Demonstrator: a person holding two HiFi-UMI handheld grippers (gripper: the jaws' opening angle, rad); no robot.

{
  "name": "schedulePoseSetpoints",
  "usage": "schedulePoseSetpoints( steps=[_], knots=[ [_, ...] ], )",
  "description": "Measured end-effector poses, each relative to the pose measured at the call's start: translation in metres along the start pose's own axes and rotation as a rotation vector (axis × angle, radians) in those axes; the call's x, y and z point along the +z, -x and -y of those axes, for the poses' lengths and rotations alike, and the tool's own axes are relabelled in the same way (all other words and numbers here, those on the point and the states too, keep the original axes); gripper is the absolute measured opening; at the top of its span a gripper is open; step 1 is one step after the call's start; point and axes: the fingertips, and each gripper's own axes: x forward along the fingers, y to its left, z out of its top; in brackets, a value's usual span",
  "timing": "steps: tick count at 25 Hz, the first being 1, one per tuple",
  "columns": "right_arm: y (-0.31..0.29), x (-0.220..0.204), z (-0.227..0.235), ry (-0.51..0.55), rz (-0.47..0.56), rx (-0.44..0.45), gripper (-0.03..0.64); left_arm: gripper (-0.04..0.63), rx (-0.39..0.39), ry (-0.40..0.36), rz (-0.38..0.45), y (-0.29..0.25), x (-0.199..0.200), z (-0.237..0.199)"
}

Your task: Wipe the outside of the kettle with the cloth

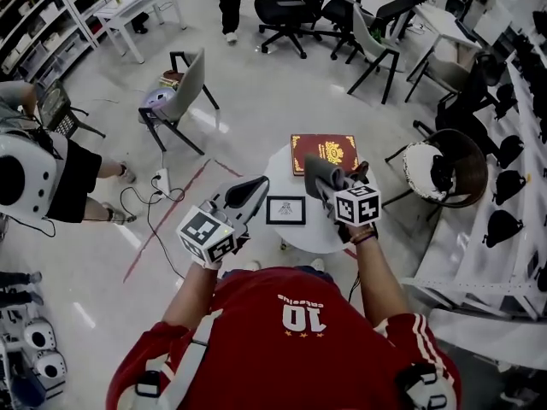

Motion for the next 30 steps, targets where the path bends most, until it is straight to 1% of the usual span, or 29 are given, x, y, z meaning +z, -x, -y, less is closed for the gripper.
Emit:
schedulePoseSetpoints(
  steps=[6,10,16,23,30],
  knots=[
    [0.03,0.01,0.007,-0.015,0.083,-0.052,0.046,0.006,-0.05,0.005,-0.01,-0.011,-0.004,0.006],
    [0.06,0.013,0.024,-0.034,0.141,-0.104,0.046,0.006,-0.094,0.006,-0.023,-0.03,-0.009,0.017],
    [0.114,0.009,0.056,-0.073,0.207,-0.197,0.046,0.006,-0.183,0.019,-0.041,-0.066,-0.017,0.046],
    [0.16,-0.01,0.099,-0.117,0.233,-0.29,0.046,0.006,-0.243,0.02,-0.057,-0.107,-0.028,0.069],
    [0.179,-0.028,0.139,-0.131,0.219,-0.32,0.046,0.006,-0.266,0.0,-0.066,-0.147,-0.03,0.088]
  ],
)
